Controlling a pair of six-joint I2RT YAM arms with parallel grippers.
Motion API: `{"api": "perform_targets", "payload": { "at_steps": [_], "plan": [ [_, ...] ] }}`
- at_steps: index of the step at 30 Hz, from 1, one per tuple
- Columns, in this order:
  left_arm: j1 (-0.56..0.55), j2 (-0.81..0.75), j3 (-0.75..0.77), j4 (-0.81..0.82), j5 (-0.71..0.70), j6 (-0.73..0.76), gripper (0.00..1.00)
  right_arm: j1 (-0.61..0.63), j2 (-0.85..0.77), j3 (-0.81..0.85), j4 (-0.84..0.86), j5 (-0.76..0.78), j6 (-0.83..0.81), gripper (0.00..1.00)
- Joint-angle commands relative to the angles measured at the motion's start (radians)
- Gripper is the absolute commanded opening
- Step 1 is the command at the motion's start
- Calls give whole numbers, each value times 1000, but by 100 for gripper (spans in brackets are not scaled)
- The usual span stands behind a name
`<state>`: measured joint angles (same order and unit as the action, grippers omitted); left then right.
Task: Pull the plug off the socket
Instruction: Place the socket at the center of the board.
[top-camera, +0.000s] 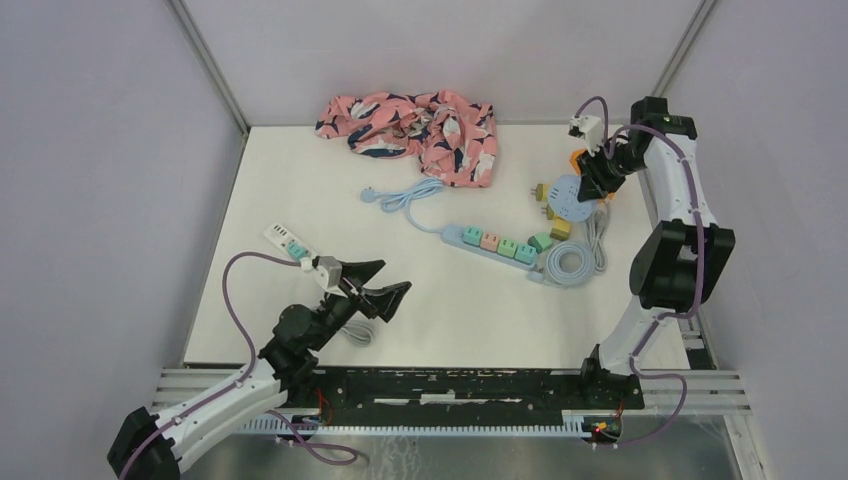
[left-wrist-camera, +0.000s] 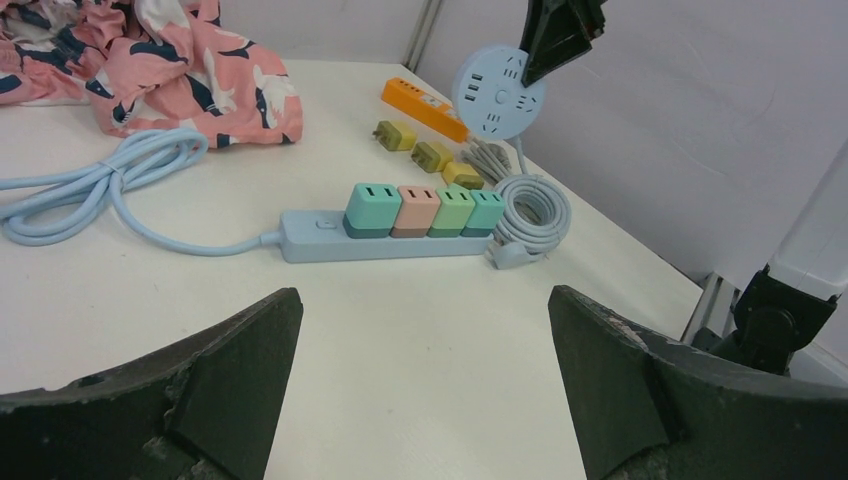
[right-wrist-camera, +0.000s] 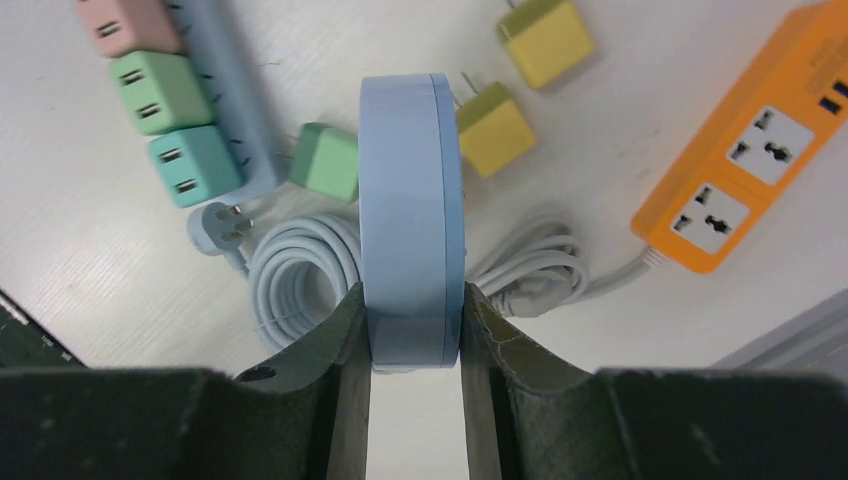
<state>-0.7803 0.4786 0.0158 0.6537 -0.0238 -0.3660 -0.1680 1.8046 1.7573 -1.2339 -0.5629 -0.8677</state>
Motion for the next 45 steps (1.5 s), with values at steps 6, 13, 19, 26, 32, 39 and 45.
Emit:
{"api": "perform_targets", "payload": {
  "at_steps": [6,13,19,26,32,39,45],
  "plan": [
    [3,-79,-16,-36,-48,29,99,-13,151,116,270,231,301,5],
    [3,-59,-14,-29,-50,28,99,-14,218,123,417,384,448,6],
    [4,-44,-16,-17,-51,27,99,-13,243,98,477,424,473,7],
    [3,-19,-6,-7,-47,24,99,-13,359,189,431,268,571,7],
    [3,-32,-5,-22,-52,24,99,-10,502,355,295,57,621,7],
    [3,-22,-8,-19,-59,25,99,-4,614,416,212,-141,628,8],
    [3,8,-1,-7,-53,21,99,2,644,428,207,-108,635,35]
  ]
}}
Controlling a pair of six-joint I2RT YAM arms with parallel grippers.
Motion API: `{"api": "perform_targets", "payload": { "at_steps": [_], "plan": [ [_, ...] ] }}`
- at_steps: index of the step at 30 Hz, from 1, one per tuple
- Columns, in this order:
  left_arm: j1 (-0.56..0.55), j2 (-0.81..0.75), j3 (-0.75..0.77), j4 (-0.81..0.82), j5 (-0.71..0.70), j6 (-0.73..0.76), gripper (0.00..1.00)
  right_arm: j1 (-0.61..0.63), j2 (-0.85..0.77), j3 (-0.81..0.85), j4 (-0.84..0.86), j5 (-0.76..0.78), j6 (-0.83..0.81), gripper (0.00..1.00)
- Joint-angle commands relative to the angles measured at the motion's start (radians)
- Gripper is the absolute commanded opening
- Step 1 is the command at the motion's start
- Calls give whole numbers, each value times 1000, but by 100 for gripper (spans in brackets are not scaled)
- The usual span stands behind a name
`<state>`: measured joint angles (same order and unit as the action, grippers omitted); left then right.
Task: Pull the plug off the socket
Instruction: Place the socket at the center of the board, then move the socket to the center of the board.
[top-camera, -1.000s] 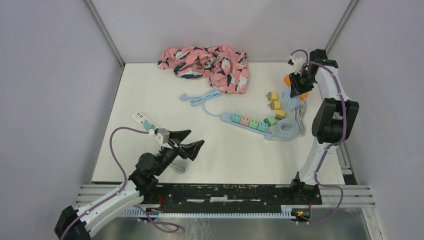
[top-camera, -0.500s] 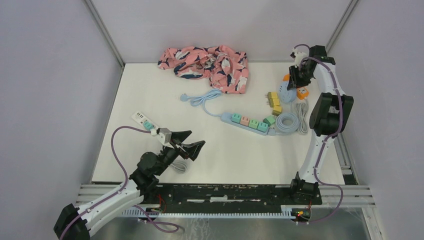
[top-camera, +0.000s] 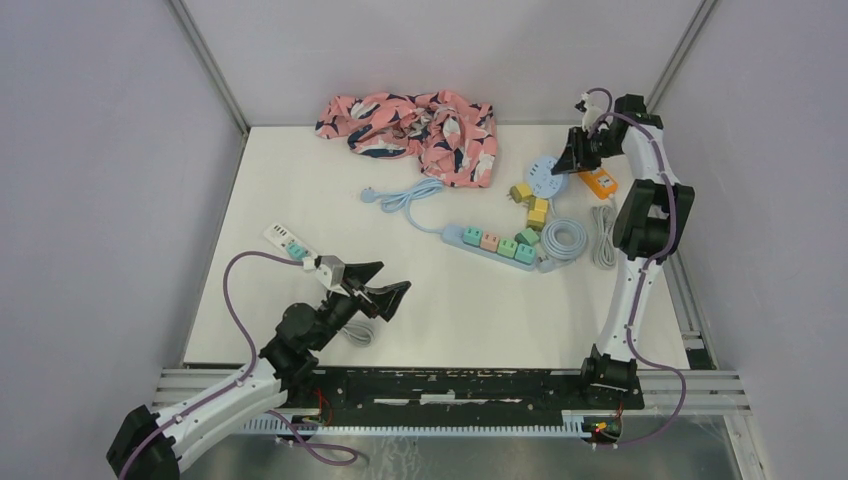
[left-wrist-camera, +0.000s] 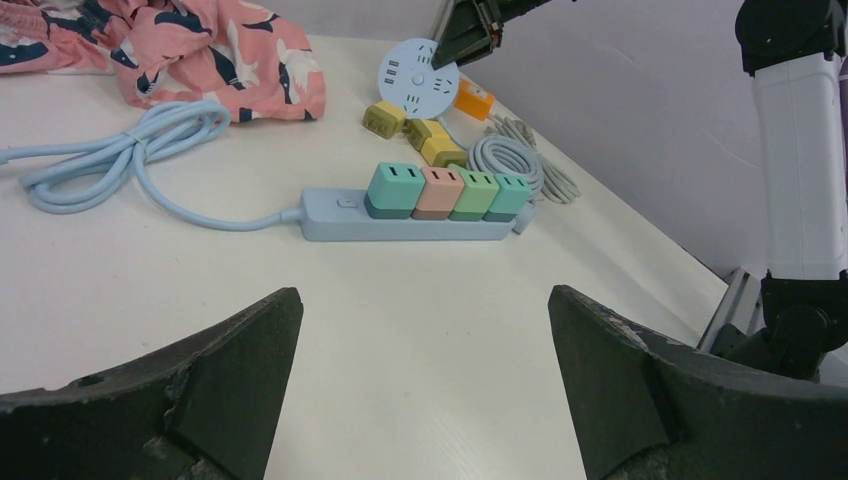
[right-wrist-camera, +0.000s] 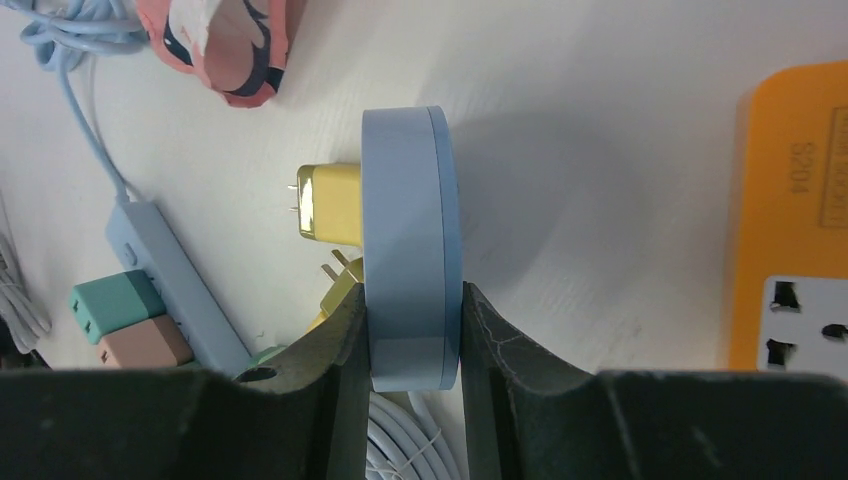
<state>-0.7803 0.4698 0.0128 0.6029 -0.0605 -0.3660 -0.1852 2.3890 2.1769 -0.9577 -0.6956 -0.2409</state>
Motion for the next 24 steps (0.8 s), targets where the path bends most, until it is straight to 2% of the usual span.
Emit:
{"api": "perform_targets", "payload": {
  "at_steps": [1,3,7,10,14,18,24],
  "plan": [
    [4,18,4,46,-16,20,99,19,56,9,-69,45,2,41],
    [3,23,6,53,-12,15,99,19,40,9,-61,99,-9,51],
    [4,27,10,61,-2,4,99,18,-49,-44,2,225,-41,64],
    [4,28,7,78,5,-9,99,18,-159,-123,74,305,-66,70],
    [2,33,2,113,27,-30,99,18,-282,-198,114,344,-103,72],
    [3,55,-10,179,55,-69,99,17,-439,-318,156,250,-140,72],
    [3,119,-10,271,80,-142,99,18,-738,-612,316,-56,-136,72]
  ]
}}
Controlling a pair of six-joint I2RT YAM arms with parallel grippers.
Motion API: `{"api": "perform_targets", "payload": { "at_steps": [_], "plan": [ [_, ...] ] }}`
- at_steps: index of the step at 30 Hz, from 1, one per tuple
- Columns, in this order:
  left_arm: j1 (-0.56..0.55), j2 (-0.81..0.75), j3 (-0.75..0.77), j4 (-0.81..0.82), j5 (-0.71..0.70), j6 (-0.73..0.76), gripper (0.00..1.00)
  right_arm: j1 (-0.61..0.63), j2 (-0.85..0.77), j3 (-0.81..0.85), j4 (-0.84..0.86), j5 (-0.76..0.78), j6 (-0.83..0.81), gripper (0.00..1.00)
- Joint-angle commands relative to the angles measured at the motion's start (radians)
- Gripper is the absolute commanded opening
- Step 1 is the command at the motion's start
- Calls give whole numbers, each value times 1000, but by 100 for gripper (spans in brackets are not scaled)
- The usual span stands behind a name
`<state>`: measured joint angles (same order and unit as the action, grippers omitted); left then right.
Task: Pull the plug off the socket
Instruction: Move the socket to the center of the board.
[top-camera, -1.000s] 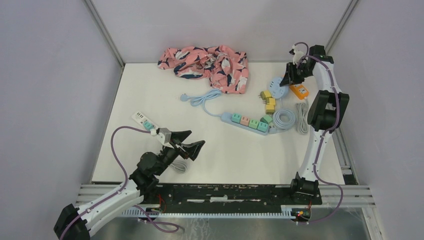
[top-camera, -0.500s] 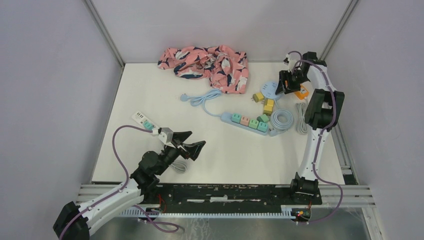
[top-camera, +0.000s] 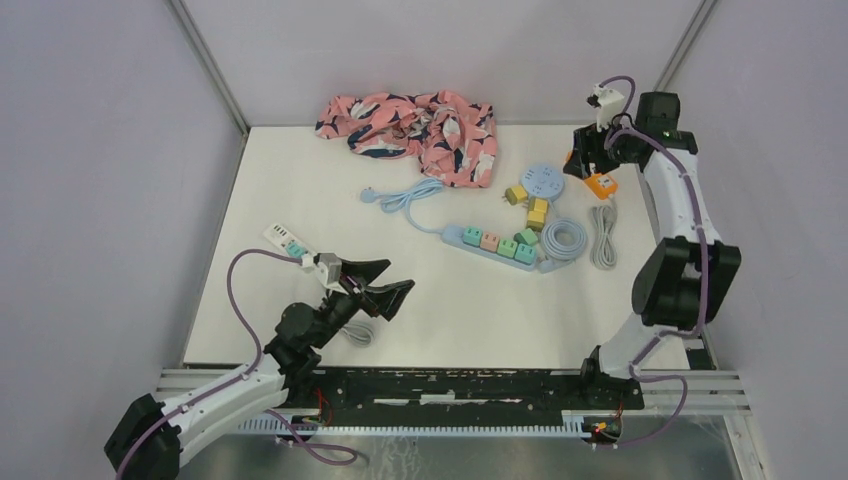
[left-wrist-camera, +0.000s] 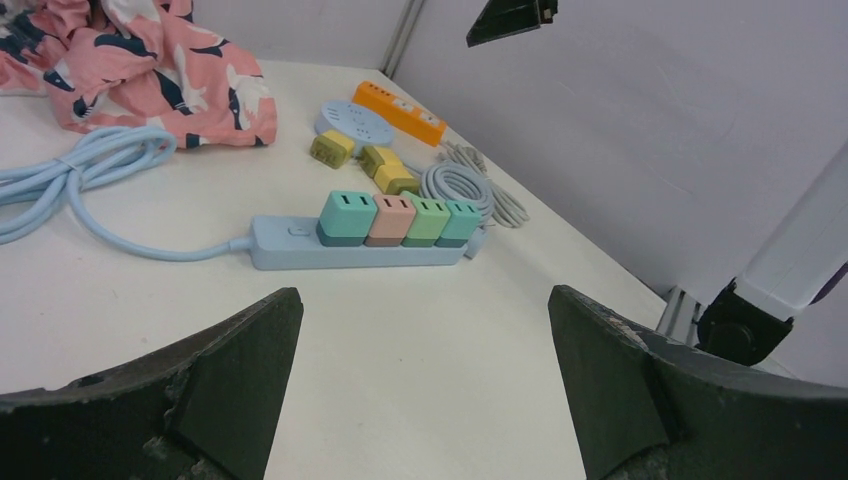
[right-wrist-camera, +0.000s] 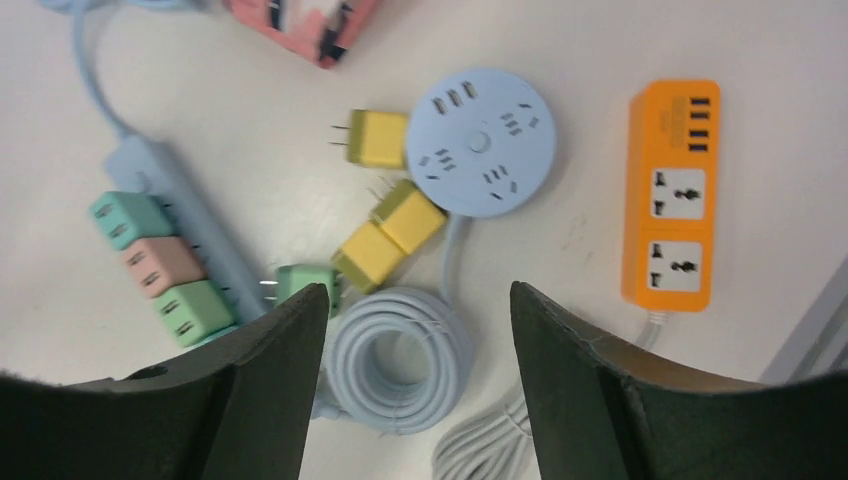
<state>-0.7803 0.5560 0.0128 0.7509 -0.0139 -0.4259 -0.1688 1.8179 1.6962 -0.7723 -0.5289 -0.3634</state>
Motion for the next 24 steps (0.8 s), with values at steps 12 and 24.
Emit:
{"api": "perform_targets", "payload": {
  "at_steps": [12,24],
  "plan": [
    [3,177,52,198,100,-199,99,2,-527,-548,550,-646,183,100],
    [4,292,56,289,117,-247,99,142,-454,-622,436,-537,19,100]
  ]
}}
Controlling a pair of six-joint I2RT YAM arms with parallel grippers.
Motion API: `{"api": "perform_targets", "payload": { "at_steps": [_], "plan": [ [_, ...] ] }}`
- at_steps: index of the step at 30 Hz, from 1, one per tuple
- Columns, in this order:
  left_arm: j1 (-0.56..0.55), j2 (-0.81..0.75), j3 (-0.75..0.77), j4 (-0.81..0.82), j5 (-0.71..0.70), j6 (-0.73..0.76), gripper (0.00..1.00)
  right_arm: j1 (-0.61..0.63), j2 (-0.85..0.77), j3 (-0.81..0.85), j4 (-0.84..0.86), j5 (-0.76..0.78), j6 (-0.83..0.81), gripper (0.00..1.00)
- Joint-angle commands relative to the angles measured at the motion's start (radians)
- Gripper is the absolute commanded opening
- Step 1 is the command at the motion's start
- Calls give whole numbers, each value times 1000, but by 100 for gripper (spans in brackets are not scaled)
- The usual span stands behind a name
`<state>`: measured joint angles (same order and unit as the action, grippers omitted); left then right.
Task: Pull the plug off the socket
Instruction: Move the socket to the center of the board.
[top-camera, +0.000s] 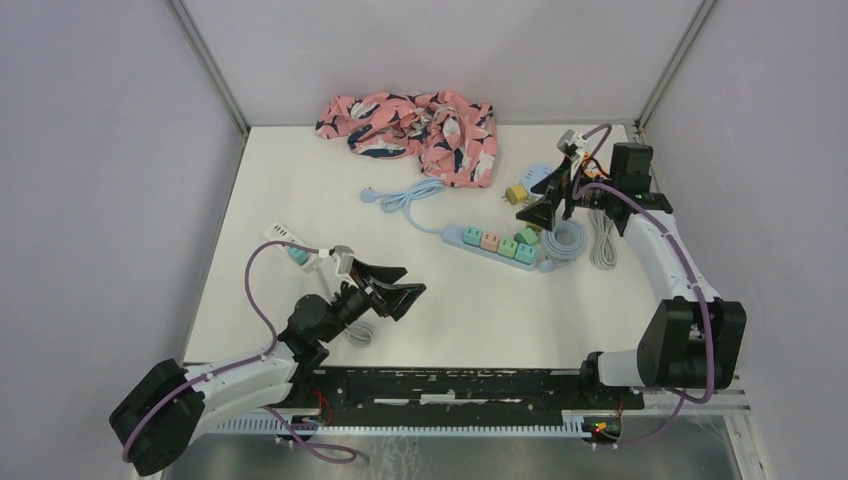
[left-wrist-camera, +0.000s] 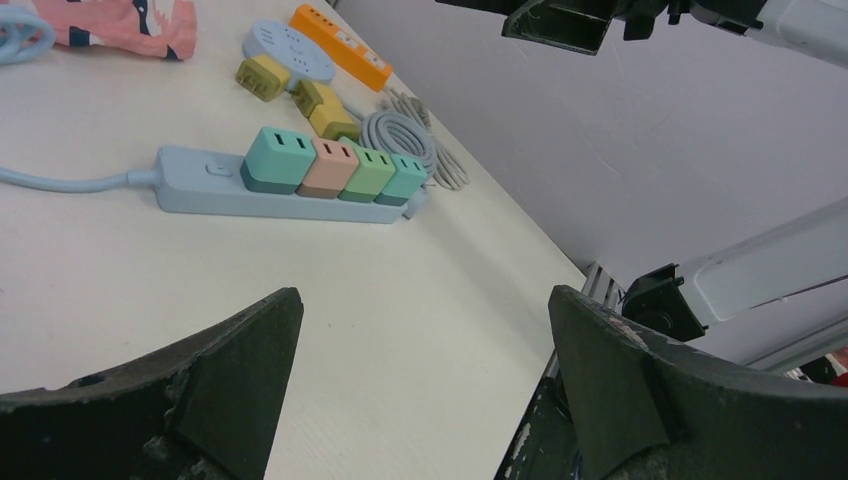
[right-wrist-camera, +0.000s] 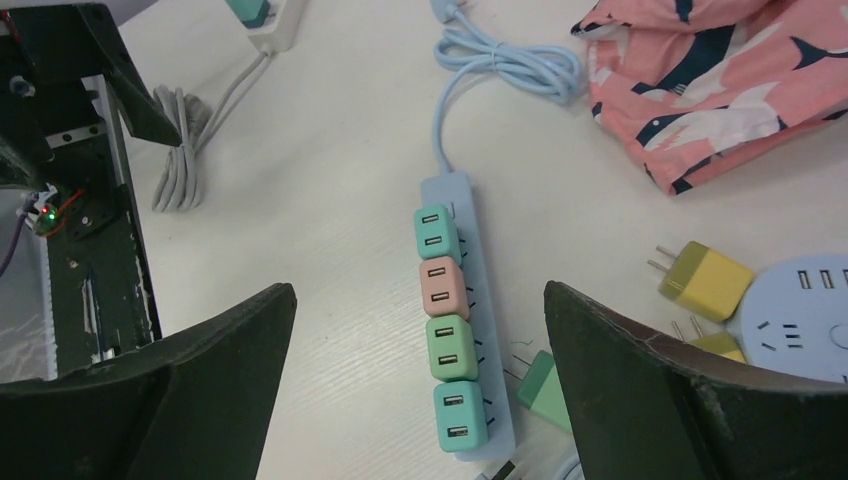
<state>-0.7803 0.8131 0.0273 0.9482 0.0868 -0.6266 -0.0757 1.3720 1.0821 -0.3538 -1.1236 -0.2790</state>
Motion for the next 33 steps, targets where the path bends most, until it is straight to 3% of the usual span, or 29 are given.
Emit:
{"api": "perform_targets", "payload": {
  "at_steps": [1,10,20,33],
  "plan": [
    [3,53,46,92,17,-48,99,61,-5,-13,12,89,-87,100],
    [3,123,60,99,0,-51,99,131,30,-16,-45,286,-205,100],
    [3,121,69,29,-22,-14,99,173,67,9,-83,405,-250,100],
    [3,-64,262,-634,-250,159,100,235,106,34,-159,457,-348,100]
  ]
}}
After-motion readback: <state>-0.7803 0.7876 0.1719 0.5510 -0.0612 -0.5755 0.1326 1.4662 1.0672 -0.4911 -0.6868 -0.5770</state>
